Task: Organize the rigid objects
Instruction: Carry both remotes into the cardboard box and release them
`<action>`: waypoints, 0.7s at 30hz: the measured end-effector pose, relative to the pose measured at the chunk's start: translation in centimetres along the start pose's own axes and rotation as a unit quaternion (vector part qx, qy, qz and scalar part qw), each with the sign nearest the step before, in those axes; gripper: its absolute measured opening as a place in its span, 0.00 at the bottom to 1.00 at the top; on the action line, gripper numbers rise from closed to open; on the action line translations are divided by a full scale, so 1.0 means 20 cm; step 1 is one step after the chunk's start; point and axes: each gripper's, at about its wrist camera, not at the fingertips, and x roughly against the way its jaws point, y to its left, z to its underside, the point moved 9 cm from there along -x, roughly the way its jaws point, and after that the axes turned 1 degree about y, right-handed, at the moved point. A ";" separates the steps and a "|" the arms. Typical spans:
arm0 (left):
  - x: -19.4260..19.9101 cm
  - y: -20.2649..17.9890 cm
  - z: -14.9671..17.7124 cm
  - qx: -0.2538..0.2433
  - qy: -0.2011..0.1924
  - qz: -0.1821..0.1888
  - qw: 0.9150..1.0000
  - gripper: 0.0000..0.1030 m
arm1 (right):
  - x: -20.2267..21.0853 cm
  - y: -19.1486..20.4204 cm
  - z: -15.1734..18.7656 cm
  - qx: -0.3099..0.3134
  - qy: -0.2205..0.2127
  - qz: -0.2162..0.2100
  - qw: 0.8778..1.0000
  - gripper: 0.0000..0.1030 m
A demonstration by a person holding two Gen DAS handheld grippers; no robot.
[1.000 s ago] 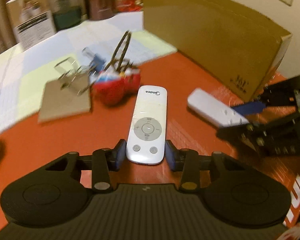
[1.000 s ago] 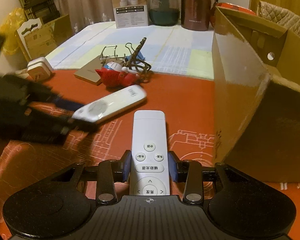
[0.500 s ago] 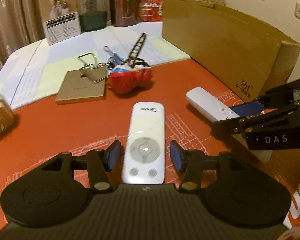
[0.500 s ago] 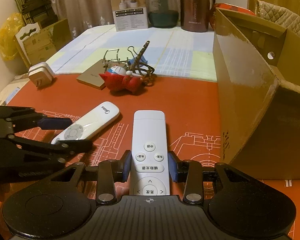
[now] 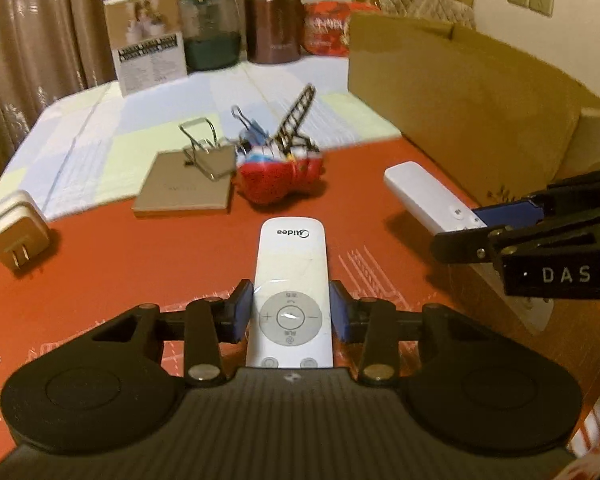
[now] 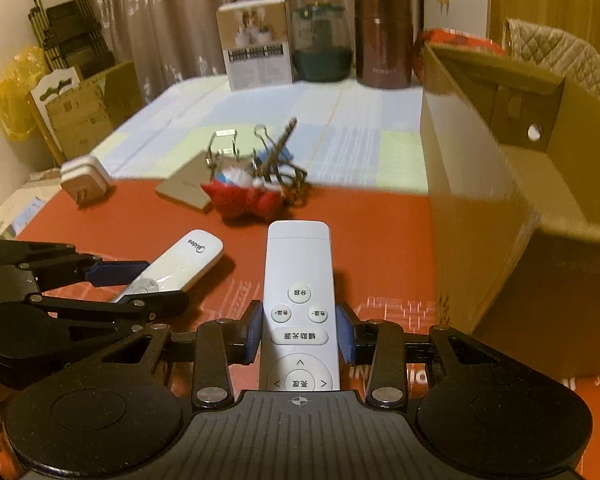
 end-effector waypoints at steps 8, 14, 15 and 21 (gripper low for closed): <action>0.18 -0.01 -0.20 0.021 -0.049 0.009 0.999 0.34 | 0.13 0.04 -0.14 0.011 -0.054 0.007 0.998 0.34; 0.32 -0.05 -0.40 0.024 -0.094 0.010 0.995 0.34 | 0.34 0.01 -0.31 0.020 -0.113 0.019 0.993 0.34; 0.34 -0.07 -0.44 0.022 -0.100 0.011 0.995 0.34 | 0.37 -0.01 -0.34 0.016 -0.121 0.023 0.992 0.34; 0.39 -0.27 -0.69 0.013 -0.131 0.041 0.990 0.34 | 0.59 -0.35 -0.51 -0.020 -0.165 0.078 0.983 0.34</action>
